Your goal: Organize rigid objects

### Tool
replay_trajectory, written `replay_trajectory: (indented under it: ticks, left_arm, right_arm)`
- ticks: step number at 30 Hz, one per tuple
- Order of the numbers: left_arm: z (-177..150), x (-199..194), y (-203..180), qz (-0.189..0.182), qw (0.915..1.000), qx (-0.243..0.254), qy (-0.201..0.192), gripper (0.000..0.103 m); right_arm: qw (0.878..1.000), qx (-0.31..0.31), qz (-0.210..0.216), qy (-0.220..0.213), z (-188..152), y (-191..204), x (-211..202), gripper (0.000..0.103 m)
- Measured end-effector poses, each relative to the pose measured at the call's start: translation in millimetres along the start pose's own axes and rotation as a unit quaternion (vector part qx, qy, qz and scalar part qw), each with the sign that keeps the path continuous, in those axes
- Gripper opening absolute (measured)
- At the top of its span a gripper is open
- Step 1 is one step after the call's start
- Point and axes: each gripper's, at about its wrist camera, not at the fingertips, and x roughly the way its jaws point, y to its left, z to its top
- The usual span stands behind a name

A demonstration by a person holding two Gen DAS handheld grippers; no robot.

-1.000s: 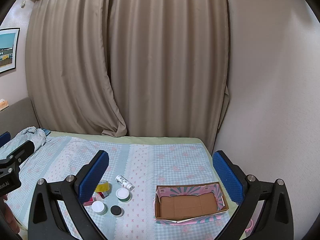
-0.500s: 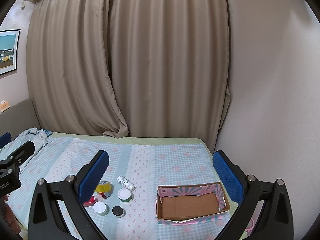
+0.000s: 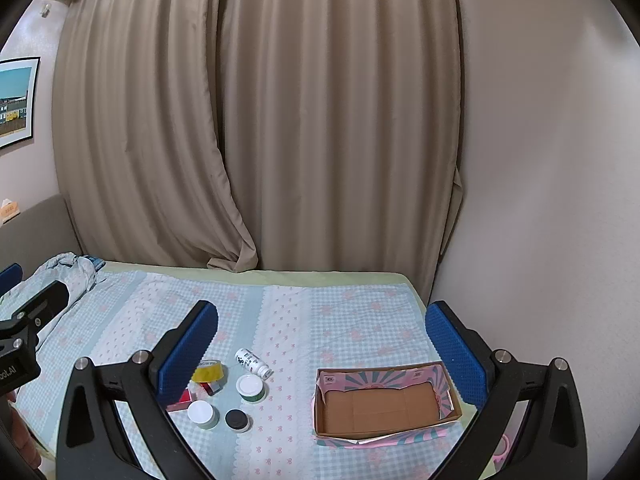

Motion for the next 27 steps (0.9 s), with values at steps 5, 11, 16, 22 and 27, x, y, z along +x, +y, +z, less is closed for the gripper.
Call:
replay_trajectory:
  ticks: [5, 11, 16, 22, 27]
  left_arm:
    - [0.6, 0.1, 1.8, -0.001, 1.0000, 0.000, 0.001, 0.103]
    - [0.0, -0.1, 1.8, -0.001, 1.0000, 0.000, 0.001, 0.103]
    - [-0.4, -0.2, 1.9, -0.001, 1.0000, -0.001, 0.001, 0.103]
    - [0.2, -1.8, 3.3, -0.002, 1.0000, -0.001, 0.001, 0.103]
    - [0.6, -2.0, 4.1, -0.001, 1.0000, -0.001, 0.001, 0.103]
  right_arm:
    - [1.000, 0.001, 0.002, 0.001, 0.7, -1.4, -1.0, 0.103]
    - [1.000, 0.004, 0.002, 0.001, 1.3, -1.8, -2.7, 0.103]
    - [1.000, 0.007, 0.004, 0.004, 2.9, -1.4, -3.8, 0.103]
    - [1.000, 0.006, 0.003, 0.004, 4.3, -1.9, -5.1, 0.103]
    - [1.000, 0.006, 0.004, 0.005, 4.4, -2.8, -4.6, 0.103]
